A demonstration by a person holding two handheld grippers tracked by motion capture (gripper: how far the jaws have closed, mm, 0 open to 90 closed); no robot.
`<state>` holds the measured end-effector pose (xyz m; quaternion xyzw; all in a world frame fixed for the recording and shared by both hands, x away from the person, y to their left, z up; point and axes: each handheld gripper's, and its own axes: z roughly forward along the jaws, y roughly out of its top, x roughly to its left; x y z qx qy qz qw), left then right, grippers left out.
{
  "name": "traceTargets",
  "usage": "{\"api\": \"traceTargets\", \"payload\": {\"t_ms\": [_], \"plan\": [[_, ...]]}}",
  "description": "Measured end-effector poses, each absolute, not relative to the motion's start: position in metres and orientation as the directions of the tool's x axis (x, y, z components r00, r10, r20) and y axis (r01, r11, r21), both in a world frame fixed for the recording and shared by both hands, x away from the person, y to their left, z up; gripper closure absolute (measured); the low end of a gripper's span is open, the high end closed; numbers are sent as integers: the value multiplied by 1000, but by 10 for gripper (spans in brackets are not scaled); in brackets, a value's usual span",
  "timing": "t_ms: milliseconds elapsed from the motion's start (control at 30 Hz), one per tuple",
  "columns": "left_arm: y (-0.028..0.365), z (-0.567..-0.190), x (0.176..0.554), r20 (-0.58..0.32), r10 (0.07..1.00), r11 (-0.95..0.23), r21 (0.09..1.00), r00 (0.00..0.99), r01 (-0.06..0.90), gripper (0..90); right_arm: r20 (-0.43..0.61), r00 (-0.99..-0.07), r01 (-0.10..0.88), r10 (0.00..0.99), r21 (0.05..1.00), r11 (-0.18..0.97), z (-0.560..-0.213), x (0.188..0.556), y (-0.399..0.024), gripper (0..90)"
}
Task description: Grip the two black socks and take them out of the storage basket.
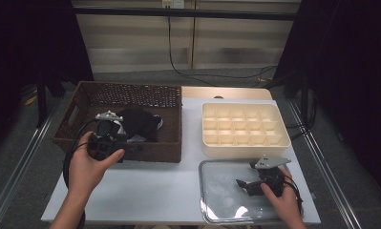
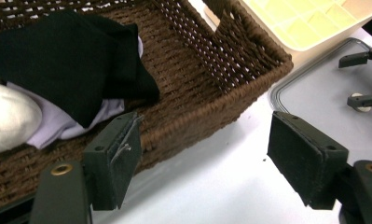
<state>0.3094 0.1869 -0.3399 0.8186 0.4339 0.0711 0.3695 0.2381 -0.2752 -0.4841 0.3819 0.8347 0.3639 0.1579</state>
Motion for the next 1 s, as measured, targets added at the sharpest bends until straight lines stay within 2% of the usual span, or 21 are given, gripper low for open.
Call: {"api": "traceTargets", "payload": {"t_ms": [1000], "plan": [[185, -365, 376, -193, 822, -306, 643, 535, 702, 254, 15, -658, 523, 753, 729, 443, -484, 238, -275, 142]]}}
